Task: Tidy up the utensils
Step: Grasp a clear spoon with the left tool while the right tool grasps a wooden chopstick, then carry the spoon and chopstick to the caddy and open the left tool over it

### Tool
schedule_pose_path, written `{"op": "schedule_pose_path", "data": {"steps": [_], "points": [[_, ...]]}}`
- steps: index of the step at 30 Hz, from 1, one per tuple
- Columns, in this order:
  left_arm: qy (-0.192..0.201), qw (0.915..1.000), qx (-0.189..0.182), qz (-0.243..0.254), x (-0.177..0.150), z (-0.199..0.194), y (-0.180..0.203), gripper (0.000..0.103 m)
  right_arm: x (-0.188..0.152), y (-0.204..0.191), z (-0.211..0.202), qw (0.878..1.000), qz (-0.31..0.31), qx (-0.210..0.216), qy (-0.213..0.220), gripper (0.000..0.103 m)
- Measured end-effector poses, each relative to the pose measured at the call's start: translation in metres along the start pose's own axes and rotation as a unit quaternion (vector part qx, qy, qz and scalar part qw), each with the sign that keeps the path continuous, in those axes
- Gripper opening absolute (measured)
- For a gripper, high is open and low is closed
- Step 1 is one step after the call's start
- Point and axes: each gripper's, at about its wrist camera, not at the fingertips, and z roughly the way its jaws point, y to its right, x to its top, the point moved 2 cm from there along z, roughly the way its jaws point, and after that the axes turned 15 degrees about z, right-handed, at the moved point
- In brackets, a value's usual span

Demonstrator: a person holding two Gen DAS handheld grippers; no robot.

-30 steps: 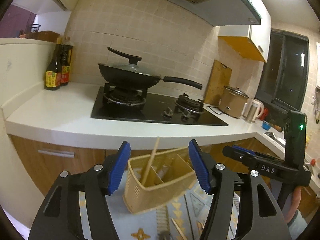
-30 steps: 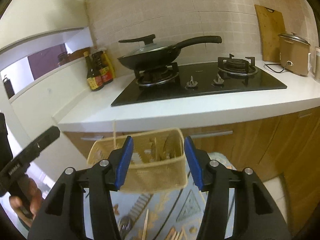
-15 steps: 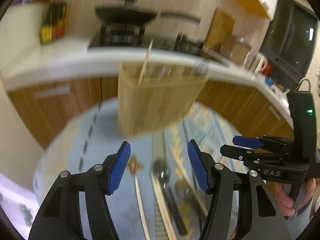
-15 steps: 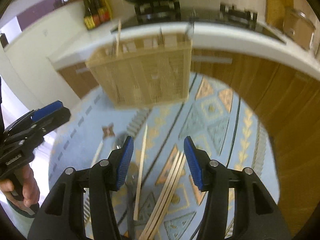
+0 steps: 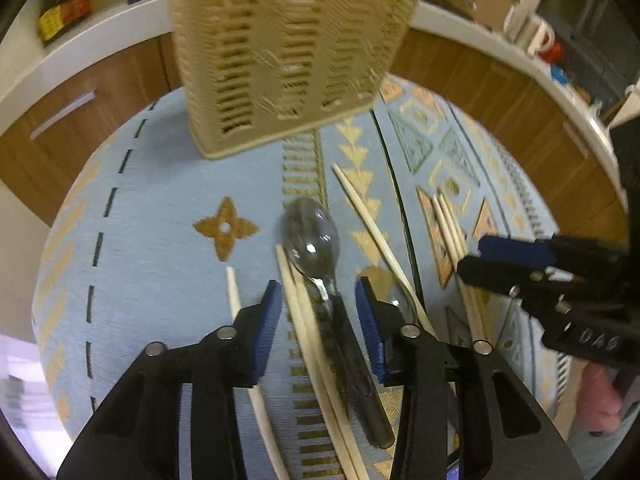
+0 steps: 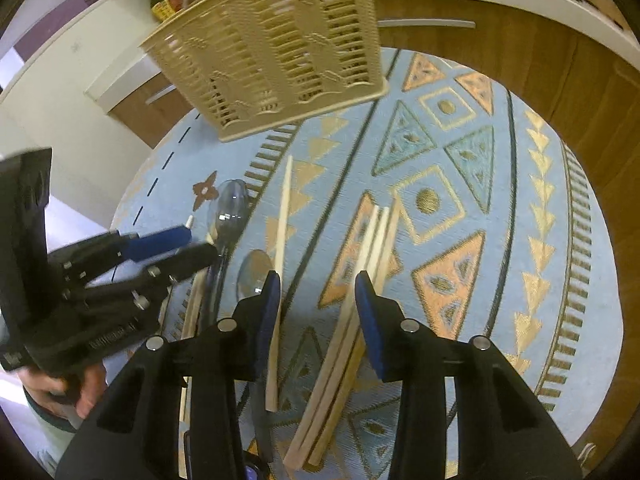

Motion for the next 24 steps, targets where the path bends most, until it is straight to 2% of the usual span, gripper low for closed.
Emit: {"op": "schedule_pose_path", "data": {"steps": [3, 5, 10, 12, 14, 17, 24], "points": [[-0.009, 0.9995, 0.024, 0.016, 0.004, 0.008, 0.01, 0.024, 0.001, 0.006, -0.002, 1.0, 0.007, 0.003, 0.0, 0.035], [-0.012, 0.9989, 0.04, 0.023, 0.006, 0.009, 0.013, 0.011, 0.001, 0.007, -0.003, 1.0, 0.008, 0.004, 0.001, 0.035], [0.012, 0.9994, 0.028, 0.013, 0.007, 0.0, 0.012, 0.001, -0.003, 0.009, -0.006, 1.0, 0.008, 0.009, 0.003, 0.035], [0.021, 0.9995, 0.022, 0.005, 0.007, -0.005, 0.009, 0.001, -0.003, 0.009, -0.005, 1.0, 0.009, 0.01, 0.002, 0.035], [0.034, 0.9993, -0.008, -0.011, 0.004, -0.011, 0.002, 0.001, -0.004, 0.009, -0.006, 1.0, 0.009, 0.011, 0.002, 0.035], [0.044, 0.9983, -0.022, -0.032, -0.003, -0.02, -0.011, 0.001, -0.006, 0.004, -0.004, 1.0, 0.004, 0.011, 0.0, 0.036], [0.043, 0.9955, 0.005, -0.084, -0.033, -0.034, -0.062, 0.001, 0.005, -0.021, 0.015, 0.999, -0.035, -0.009, -0.015, 0.036]]}}
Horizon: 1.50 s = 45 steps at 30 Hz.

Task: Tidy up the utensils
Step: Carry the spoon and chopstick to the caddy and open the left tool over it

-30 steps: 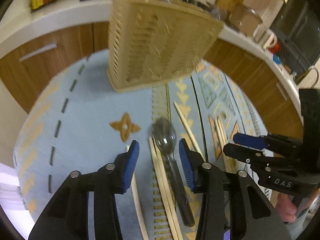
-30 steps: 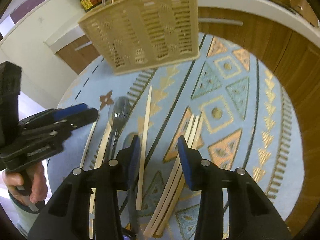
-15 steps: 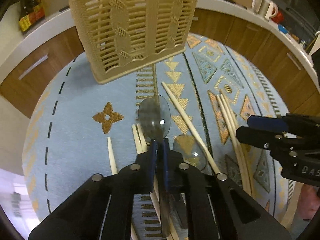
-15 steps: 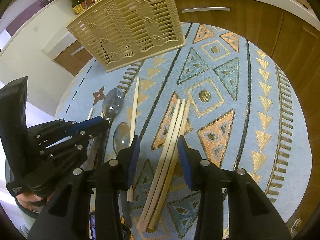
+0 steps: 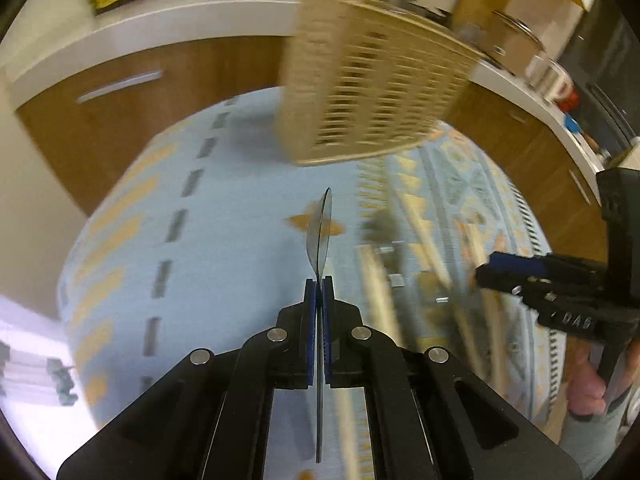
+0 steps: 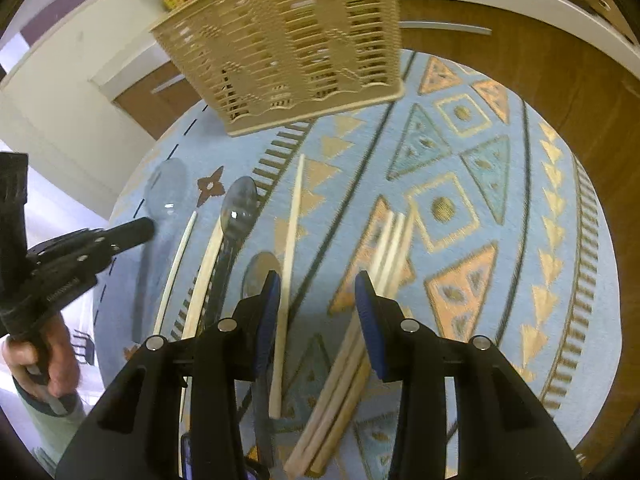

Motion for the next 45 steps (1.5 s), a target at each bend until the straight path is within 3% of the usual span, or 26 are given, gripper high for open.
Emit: {"op": "schedule_pose_path", "data": {"steps": [7, 13, 16, 22, 24, 25, 26, 29, 32, 35, 39, 41, 45], "points": [[-0.02, 0.9996, 0.005, -0.021, -0.015, 0.006, -0.033, 0.002, 0.028, -0.019, 0.03, 0.999, -0.005, -0.013, -0.05, 0.024], [-0.032, 0.999, 0.029, 0.003, -0.017, 0.01, -0.034, 0.006, 0.032, -0.039, 0.046, 0.995, -0.034, -0.069, -0.06, 0.017], [-0.039, 0.9984, 0.039, 0.014, -0.021, 0.007, -0.036, 0.018, 0.03, -0.049, 0.051, 0.993, -0.049, -0.09, -0.065, 0.014], [-0.065, 0.9949, 0.059, 0.049, -0.019, 0.015, -0.023, 0.031, 0.025, -0.07, 0.061, 0.986, -0.072, -0.129, -0.074, 0.005], [-0.077, 0.9904, 0.09, 0.071, -0.016, 0.019, -0.015, 0.027, 0.024, -0.071, 0.062, 0.987, -0.073, -0.127, -0.069, 0.004], [-0.079, 0.989, 0.098, 0.077, -0.016, 0.02, -0.013, 0.015, 0.022, -0.067, 0.061, 0.988, -0.07, -0.123, -0.066, 0.004], [-0.08, 0.9874, 0.107, 0.084, -0.016, 0.019, -0.01, 0.01, 0.023, -0.065, 0.058, 0.99, -0.064, -0.113, -0.06, 0.004], [-0.073, 0.9841, 0.126, 0.101, -0.016, 0.017, -0.003, 0.01, 0.021, -0.05, 0.042, 0.994, -0.056, -0.077, -0.048, 0.005], [-0.033, 0.9893, 0.106, 0.095, -0.013, 0.003, 0.004, 0.01, 0.021, -0.046, 0.023, 0.997, -0.056, -0.04, -0.023, 0.005], [0.018, 0.9908, 0.097, 0.093, -0.003, -0.022, 0.012, 0.01, 0.022, -0.045, -0.007, 0.997, -0.061, 0.031, 0.024, 0.004], [0.092, 0.9879, 0.085, 0.091, 0.018, -0.064, 0.025, 0.01, 0.019, -0.063, -0.058, 0.982, -0.104, 0.114, 0.111, 0.004], [0.125, 0.9844, 0.083, 0.091, 0.028, -0.083, 0.031, 0.01, 0.023, -0.073, -0.082, 0.971, -0.117, 0.156, 0.139, 0.004], [0.193, 0.9731, 0.087, 0.09, 0.055, -0.118, 0.047, 0.01, 0.04, -0.086, -0.119, 0.957, -0.121, 0.199, 0.175, 0.004]]}}
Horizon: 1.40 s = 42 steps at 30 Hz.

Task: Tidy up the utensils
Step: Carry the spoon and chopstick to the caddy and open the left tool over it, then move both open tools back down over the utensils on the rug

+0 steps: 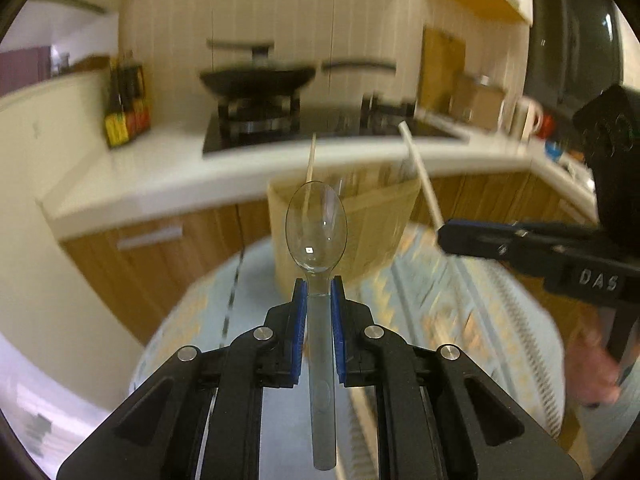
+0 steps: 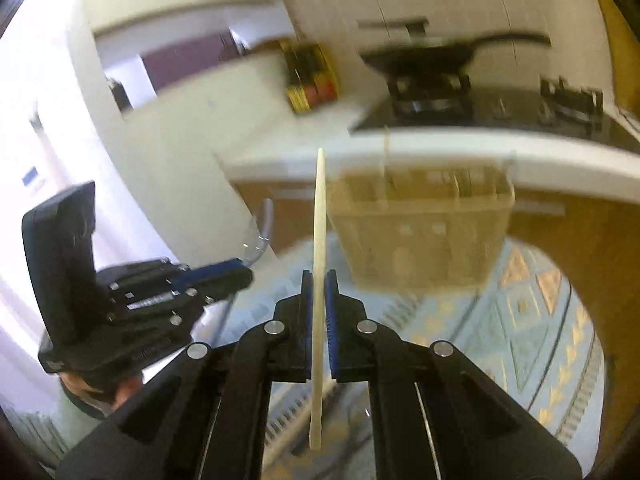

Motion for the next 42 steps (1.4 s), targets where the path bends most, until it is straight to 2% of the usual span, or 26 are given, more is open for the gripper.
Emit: {"op": "schedule_pose_path", "data": {"steps": [5, 10, 14, 18, 21, 26, 28, 36, 40, 42], "points": [[0.069, 0.9971, 0.033, -0.007, 0.046, -0.014, -0.008, 0.01, 0.039, 0.006, -0.014, 0.999, 0.001, 0.018, 0.046, 0.004], [0.138, 0.9885, 0.058, -0.022, 0.089, -0.016, -0.02, 0.01, 0.082, 0.009, -0.03, 0.995, -0.003, -0.016, 0.097, 0.004], [0.194, 0.9787, 0.043, -0.053, 0.11, -0.001, -0.038, 0.01, 0.115, 0.023, -0.027, 0.989, 0.01, -0.05, 0.142, 0.004], [0.191, 0.979, 0.029, -0.063, 0.114, 0.039, -0.047, 0.01, 0.144, 0.039, -0.014, 0.978, 0.017, -0.091, 0.187, 0.004], [0.187, 0.9793, 0.041, -0.065, 0.108, 0.065, -0.049, 0.01, 0.156, 0.045, 0.002, 0.971, 0.011, -0.123, 0.206, 0.004], [0.179, 0.9796, 0.052, -0.076, 0.094, 0.095, -0.054, 0.01, 0.154, 0.063, 0.032, 0.954, -0.008, -0.193, 0.227, 0.004], [0.176, 0.9798, 0.053, -0.079, 0.089, 0.102, -0.056, 0.01, 0.148, 0.07, 0.039, 0.952, -0.006, -0.205, 0.229, 0.004], [0.165, 0.9822, 0.047, -0.078, 0.072, 0.113, -0.052, 0.011, 0.129, 0.091, 0.048, 0.954, 0.013, -0.198, 0.225, 0.005], [0.162, 0.983, 0.041, -0.075, 0.063, 0.111, -0.049, 0.011, 0.119, 0.095, 0.045, 0.962, 0.031, -0.185, 0.201, 0.006], [0.162, 0.983, 0.038, -0.076, 0.059, 0.106, -0.046, 0.016, 0.111, 0.098, 0.041, 0.966, 0.04, -0.175, 0.188, 0.011]]}}
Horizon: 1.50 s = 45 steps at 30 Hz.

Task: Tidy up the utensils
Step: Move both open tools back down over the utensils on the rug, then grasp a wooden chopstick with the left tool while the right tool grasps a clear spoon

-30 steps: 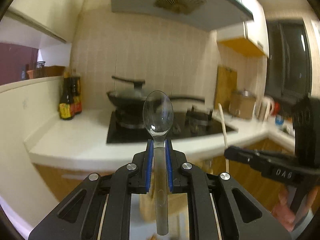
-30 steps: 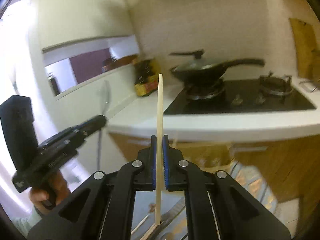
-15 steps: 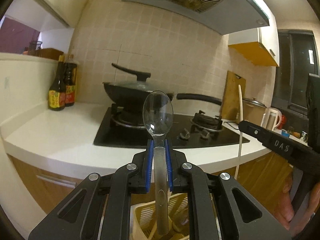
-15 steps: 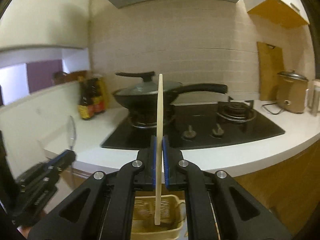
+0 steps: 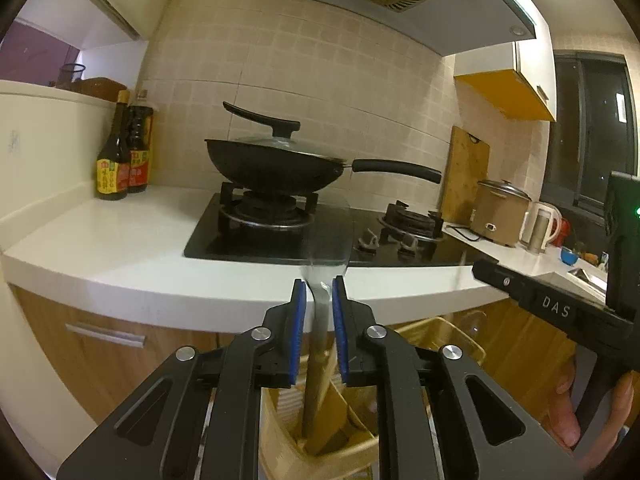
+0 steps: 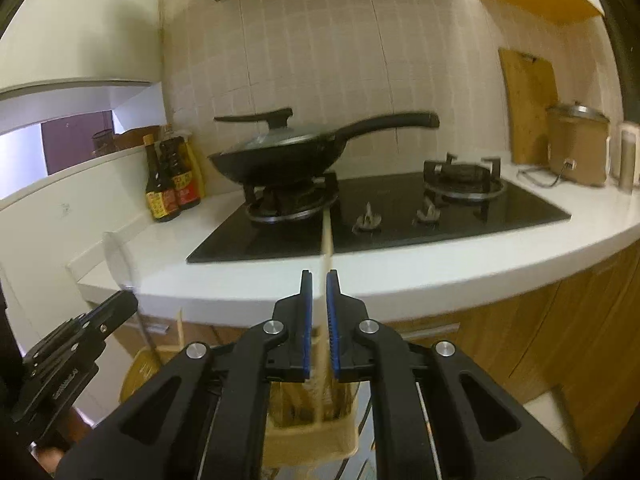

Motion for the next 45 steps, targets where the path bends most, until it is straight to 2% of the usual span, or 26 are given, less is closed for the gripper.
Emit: {"op": "schedule_pose_path", "data": {"steps": [1, 2, 4, 7, 16, 20, 23, 24, 29, 32, 33, 35, 37, 40, 45], "points": [[0.0, 1.0, 0.0, 0.0, -0.001, -0.003, 0.0, 0.023, -0.002, 0.001, -0.003, 1.0, 0.001, 0.001, -0.003, 0.018], [0.0, 1.0, 0.0, 0.0, -0.001, -0.007, 0.0, 0.025, -0.005, 0.004, -0.007, 1.0, 0.005, 0.002, -0.009, 0.024], [-0.002, 1.0, -0.002, 0.0, -0.002, -0.016, 0.0, 0.027, -0.009, 0.007, -0.017, 1.0, 0.012, 0.009, -0.016, 0.03], [-0.001, 0.9998, -0.014, -0.01, -0.004, -0.034, -0.002, 0.048, -0.015, 0.009, -0.036, 0.999, 0.019, 0.014, -0.024, 0.038], [-0.009, 0.9994, -0.033, -0.007, -0.014, -0.093, 0.003, 0.052, -0.04, -0.006, -0.096, 0.999, -0.008, -0.002, -0.054, 0.039], [-0.048, 0.998, -0.042, -0.007, -0.03, -0.11, 0.005, 0.052, -0.06, -0.008, -0.108, 0.995, -0.015, -0.024, -0.091, 0.039], [-0.088, 0.9947, -0.051, -0.014, -0.048, -0.116, 0.004, 0.052, -0.083, -0.003, -0.107, 0.988, -0.006, -0.042, -0.146, 0.039], [-0.108, 0.9925, -0.053, -0.018, -0.057, -0.117, 0.003, 0.052, -0.096, 0.0, -0.104, 0.983, 0.0, -0.051, -0.175, 0.039], [-0.193, 0.9792, -0.06, -0.021, -0.098, -0.115, 0.008, 0.05, -0.146, 0.005, -0.097, 0.965, -0.004, -0.055, -0.255, 0.039], [-0.258, 0.9633, -0.071, -0.023, -0.127, -0.108, 0.011, 0.048, -0.178, 0.002, -0.092, 0.95, -0.011, -0.053, -0.307, 0.039], [-0.268, 0.9602, -0.075, -0.027, -0.133, -0.107, 0.011, 0.047, -0.19, 0.001, -0.091, 0.944, -0.01, -0.045, -0.326, 0.039], [-0.286, 0.9543, -0.078, -0.035, -0.146, -0.105, 0.01, 0.04, -0.203, -0.001, -0.091, 0.94, -0.015, -0.045, -0.337, 0.039], [-0.29, 0.9533, -0.069, -0.048, -0.154, -0.105, 0.006, 0.033, -0.213, -0.002, -0.09, 0.937, -0.018, -0.052, -0.345, 0.037], [-0.301, 0.9483, -0.082, -0.059, -0.164, -0.103, 0.007, 0.033, -0.223, -0.005, -0.088, 0.933, -0.021, -0.05, -0.356, 0.035], [-0.331, 0.9391, -0.084, -0.035, -0.175, -0.097, 0.02, 0.033, -0.24, -0.01, -0.085, 0.925, -0.046, -0.072, -0.37, 0.03]]}}
